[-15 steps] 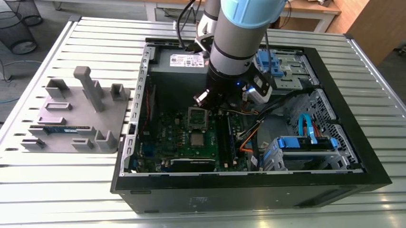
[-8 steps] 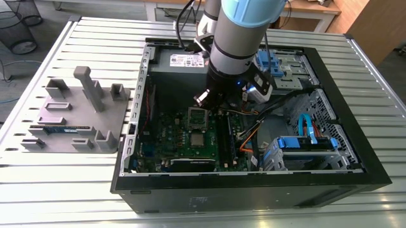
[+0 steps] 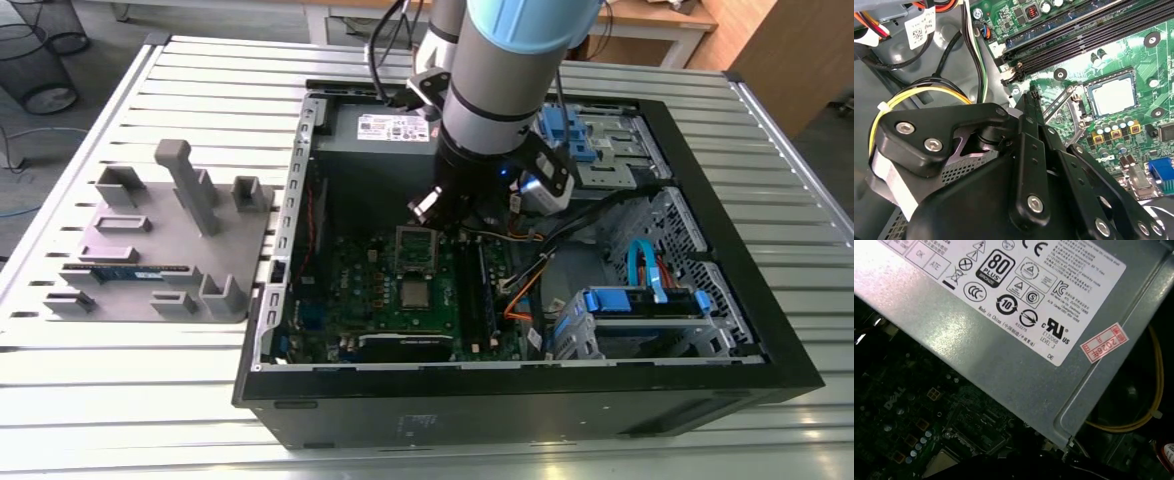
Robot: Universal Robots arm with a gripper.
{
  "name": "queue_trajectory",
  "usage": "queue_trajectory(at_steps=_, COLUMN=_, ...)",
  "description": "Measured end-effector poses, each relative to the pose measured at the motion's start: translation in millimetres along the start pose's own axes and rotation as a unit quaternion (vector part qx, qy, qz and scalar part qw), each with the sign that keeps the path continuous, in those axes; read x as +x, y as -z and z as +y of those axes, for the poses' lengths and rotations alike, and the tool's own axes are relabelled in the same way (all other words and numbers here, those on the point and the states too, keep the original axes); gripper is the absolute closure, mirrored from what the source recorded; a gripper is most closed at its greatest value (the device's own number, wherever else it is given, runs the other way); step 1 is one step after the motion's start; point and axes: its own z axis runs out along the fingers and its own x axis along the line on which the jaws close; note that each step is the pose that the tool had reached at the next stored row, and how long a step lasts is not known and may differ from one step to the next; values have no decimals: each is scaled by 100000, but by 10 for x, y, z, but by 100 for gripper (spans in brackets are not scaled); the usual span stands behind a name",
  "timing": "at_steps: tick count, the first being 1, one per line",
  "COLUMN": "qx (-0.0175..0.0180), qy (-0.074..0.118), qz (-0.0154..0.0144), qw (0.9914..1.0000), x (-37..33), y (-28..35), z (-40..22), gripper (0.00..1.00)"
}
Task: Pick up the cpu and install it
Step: 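Close the cpu cover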
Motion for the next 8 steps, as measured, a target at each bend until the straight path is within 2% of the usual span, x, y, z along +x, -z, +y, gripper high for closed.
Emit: queue_trajectory(at_steps=8, qx=-48, qy=1348, qz=166, qw=99991, x=-1, y=31, z=4, gripper=89)
